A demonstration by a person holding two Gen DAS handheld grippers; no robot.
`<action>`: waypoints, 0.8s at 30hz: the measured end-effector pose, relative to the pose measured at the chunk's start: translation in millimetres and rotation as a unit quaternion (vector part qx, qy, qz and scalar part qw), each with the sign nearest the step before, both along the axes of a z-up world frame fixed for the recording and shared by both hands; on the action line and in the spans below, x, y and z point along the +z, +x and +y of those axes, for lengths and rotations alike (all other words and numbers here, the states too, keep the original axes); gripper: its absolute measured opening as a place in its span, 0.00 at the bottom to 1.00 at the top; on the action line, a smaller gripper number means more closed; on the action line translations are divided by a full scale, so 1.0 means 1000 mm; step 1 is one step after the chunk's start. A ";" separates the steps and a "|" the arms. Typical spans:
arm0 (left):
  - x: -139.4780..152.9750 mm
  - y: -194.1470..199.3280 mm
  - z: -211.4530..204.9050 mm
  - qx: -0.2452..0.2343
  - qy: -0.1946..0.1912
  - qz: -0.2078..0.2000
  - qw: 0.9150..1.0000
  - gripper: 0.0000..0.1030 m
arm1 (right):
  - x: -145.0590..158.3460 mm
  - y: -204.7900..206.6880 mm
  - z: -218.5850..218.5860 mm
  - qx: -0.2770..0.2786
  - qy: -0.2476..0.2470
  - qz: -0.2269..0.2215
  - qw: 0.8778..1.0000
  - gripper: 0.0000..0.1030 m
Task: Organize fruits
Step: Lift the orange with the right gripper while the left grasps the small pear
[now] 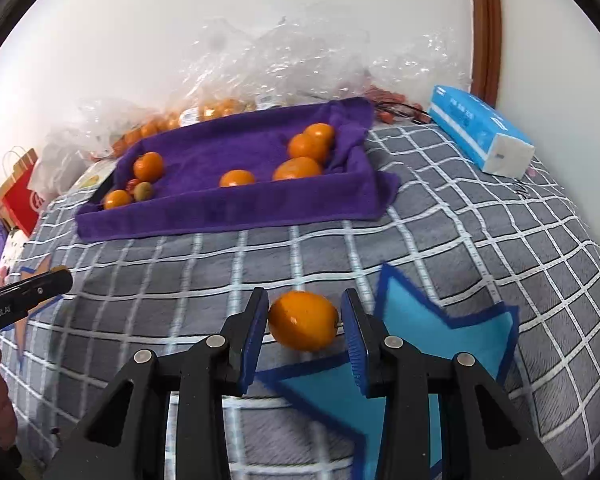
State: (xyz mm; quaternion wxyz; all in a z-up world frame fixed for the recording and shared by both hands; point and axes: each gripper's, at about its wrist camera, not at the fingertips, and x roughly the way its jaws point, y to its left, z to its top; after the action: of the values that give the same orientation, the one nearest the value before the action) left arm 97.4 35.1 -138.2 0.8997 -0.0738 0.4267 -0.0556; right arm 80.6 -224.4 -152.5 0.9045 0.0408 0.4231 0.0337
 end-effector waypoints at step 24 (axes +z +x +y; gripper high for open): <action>0.012 -0.008 0.012 -0.007 -0.038 0.008 0.999 0.26 | -0.012 0.003 -0.007 -0.012 -0.021 0.026 0.999 0.38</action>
State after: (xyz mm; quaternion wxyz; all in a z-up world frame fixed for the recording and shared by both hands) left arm 89.7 47.4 -125.7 0.8926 -0.1055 0.4315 -0.0772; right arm 83.4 -231.9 -164.9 0.8943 0.0275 0.4464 0.0125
